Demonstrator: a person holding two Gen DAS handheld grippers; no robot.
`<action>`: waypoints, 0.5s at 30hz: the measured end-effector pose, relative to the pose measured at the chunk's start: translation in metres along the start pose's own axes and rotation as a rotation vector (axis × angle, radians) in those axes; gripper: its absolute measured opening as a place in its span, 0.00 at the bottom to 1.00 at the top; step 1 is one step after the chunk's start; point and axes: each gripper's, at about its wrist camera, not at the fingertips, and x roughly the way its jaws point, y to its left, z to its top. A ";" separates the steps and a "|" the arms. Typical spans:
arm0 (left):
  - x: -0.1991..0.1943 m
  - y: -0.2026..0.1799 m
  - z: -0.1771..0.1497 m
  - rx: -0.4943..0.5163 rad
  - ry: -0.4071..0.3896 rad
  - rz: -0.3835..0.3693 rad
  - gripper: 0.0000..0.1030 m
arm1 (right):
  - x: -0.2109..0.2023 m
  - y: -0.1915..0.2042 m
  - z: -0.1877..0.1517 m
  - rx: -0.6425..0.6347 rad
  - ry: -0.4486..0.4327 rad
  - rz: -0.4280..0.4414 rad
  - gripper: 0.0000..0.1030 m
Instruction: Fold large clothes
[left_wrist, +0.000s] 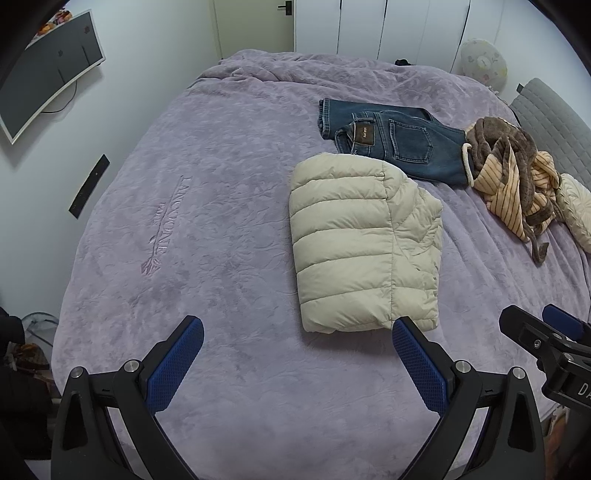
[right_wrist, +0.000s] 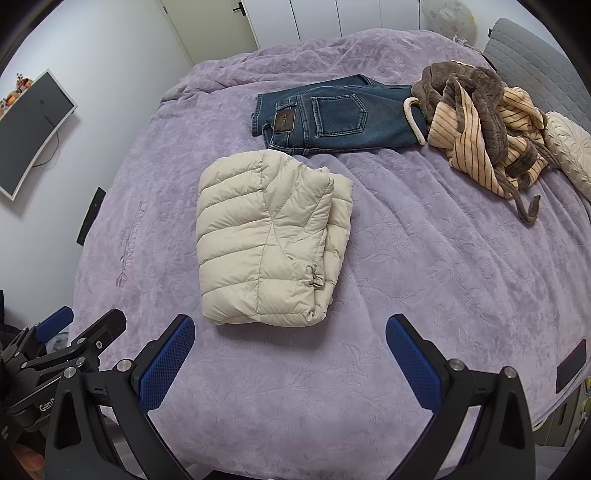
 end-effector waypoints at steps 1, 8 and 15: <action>0.000 0.000 0.000 0.001 -0.001 0.000 0.99 | 0.000 0.000 0.000 0.001 0.000 0.001 1.00; 0.000 0.000 -0.001 -0.001 0.000 0.001 0.99 | 0.000 0.000 0.000 0.000 -0.001 0.000 1.00; -0.001 0.001 -0.002 0.000 -0.001 0.002 0.99 | 0.000 0.000 -0.001 0.003 0.002 0.000 1.00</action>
